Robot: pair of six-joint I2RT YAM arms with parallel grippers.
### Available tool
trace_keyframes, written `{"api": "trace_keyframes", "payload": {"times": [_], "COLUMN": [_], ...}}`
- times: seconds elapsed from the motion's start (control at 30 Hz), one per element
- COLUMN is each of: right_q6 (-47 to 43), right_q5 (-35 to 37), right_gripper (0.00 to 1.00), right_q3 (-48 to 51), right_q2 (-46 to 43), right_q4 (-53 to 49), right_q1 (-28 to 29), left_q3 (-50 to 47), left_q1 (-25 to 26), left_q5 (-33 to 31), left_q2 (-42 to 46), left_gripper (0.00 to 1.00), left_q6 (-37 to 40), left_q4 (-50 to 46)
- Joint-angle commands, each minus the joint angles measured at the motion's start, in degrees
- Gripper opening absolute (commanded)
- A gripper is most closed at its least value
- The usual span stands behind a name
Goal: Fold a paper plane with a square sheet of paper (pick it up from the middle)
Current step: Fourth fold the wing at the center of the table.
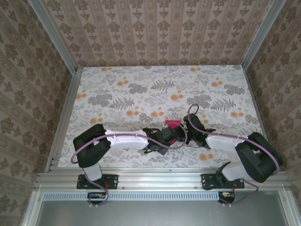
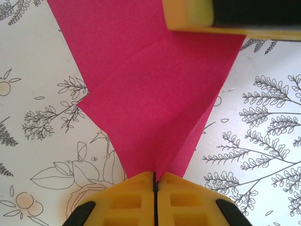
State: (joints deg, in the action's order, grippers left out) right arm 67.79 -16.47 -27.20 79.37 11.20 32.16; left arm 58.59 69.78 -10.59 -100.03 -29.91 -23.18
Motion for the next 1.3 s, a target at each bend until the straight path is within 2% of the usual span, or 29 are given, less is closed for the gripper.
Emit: {"api": "trace_keyframes", "payload": {"times": [0.0, 0.07, 0.2, 0.43, 0.63, 0.9, 1.1, 1.27], "right_q6": [0.4, 0.3, -1.4, -7.7, -12.4, -14.5, -14.5, -14.6], "right_q5": [-0.2, -0.4, -0.4, 1.2, 1.3, -4.7, -8.5, -7.9], "right_gripper": [0.08, 0.09, 0.17, 0.37, 0.43, 0.43, 0.30, 0.20], "right_q3": [-0.4, -0.4, -1.1, -4.5, -6.2, -6.7, -7.8, -10.1], "right_q2": [-0.1, -0.1, -0.3, -4.2, -8.1, -7.6, -2.8, 2.8], "right_q4": [-0.4, -0.2, -2.3, -12.2, -16.9, -12.9, -9.1, -8.3], "right_q1": [0.4, 0.3, 0.3, -0.7, -1.9, -1.8, -0.9, 0.1], "left_q3": [1.1, 0.5, -2.3, -9.6, -14.3, -17.0, -18.5, -19.5], "left_q1": [0.4, 0.0, -1.2, -4.6, -8.3, -12.2, -14.6, -16.1], "left_q5": [-0.7, -0.3, 2.0, 8.6, 15.4, 22.3, 26.6, 28.9], "left_q2": [1.1, 1.4, 2.7, 6.3, 8.4, 7.4, 6.2, 5.4], "left_gripper": [0.05, 0.02, 0.00, 0.00, 0.00, 0.00, 0.00, 0.00], "left_q6": [-1.0, -1.5, -2.9, -5.8, -7.3, -7.4, -8.3, -8.7], "left_q4": [1.4, 1.8, 5.0, 14.2, 21.0, 25.4, 28.9, 30.6]}}
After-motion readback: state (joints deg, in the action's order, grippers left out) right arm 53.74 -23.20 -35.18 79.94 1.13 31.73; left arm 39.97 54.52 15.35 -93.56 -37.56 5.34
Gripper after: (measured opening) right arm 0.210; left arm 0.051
